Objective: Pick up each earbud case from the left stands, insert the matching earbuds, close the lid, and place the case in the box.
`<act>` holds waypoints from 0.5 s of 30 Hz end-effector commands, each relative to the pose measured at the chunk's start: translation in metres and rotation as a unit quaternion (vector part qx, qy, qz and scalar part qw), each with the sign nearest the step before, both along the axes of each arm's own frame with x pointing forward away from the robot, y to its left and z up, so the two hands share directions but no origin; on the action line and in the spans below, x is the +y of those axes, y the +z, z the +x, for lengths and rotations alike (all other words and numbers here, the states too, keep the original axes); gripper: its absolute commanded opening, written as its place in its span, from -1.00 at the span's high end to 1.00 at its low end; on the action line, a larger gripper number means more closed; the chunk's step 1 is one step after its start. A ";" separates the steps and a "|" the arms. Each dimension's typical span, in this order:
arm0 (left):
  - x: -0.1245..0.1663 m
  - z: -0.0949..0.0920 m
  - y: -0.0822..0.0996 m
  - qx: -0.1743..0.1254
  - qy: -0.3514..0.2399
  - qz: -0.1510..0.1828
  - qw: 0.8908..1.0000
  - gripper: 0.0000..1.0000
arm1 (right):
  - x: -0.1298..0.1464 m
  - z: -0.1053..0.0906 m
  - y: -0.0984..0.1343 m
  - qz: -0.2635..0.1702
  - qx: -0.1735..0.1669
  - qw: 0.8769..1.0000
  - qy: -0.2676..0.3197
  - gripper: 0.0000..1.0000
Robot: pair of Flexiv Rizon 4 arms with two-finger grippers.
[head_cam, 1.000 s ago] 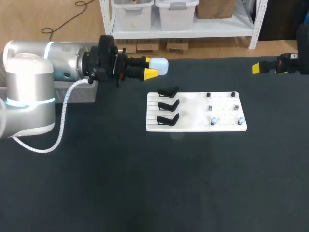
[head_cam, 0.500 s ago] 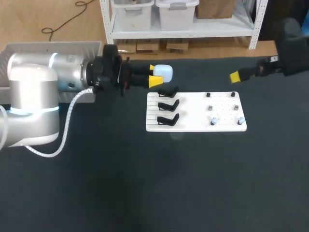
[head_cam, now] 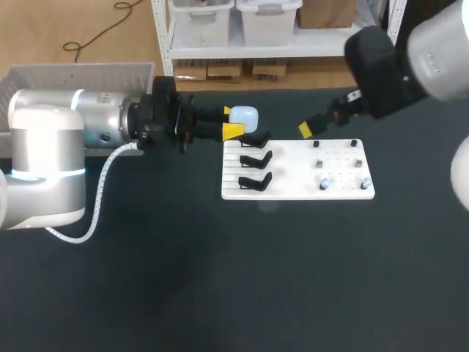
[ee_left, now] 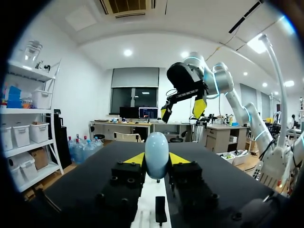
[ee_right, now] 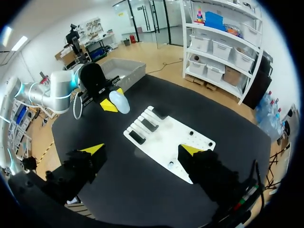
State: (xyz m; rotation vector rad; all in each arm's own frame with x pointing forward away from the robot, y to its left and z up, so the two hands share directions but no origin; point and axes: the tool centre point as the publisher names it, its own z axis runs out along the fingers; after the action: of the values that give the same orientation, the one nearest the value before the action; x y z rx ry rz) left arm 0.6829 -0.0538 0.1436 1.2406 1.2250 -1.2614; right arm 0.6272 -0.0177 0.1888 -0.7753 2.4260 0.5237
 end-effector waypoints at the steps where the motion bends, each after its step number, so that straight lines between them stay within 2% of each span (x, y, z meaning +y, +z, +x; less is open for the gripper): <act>1: -0.001 0.002 -0.004 0.000 -0.001 0.000 1.000 1.00 | 0.010 -0.004 -0.003 -0.034 -0.019 0.999 -0.030 -1.00; 8: -0.002 0.003 -0.006 0.004 -0.001 -0.005 1.000 1.00 | 0.029 -0.009 -0.004 -0.043 -0.014 0.999 -0.026 -1.00; 15: -0.002 0.003 -0.006 0.004 -0.001 -0.005 1.000 1.00 | 0.049 -0.005 -0.007 -0.048 0.002 0.999 -0.021 -1.00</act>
State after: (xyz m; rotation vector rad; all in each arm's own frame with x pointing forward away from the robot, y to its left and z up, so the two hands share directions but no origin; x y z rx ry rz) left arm 0.6852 -0.0560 0.1390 1.2309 1.2258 -1.2732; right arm 0.6170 0.0196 0.1835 -0.7765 2.4685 0.4460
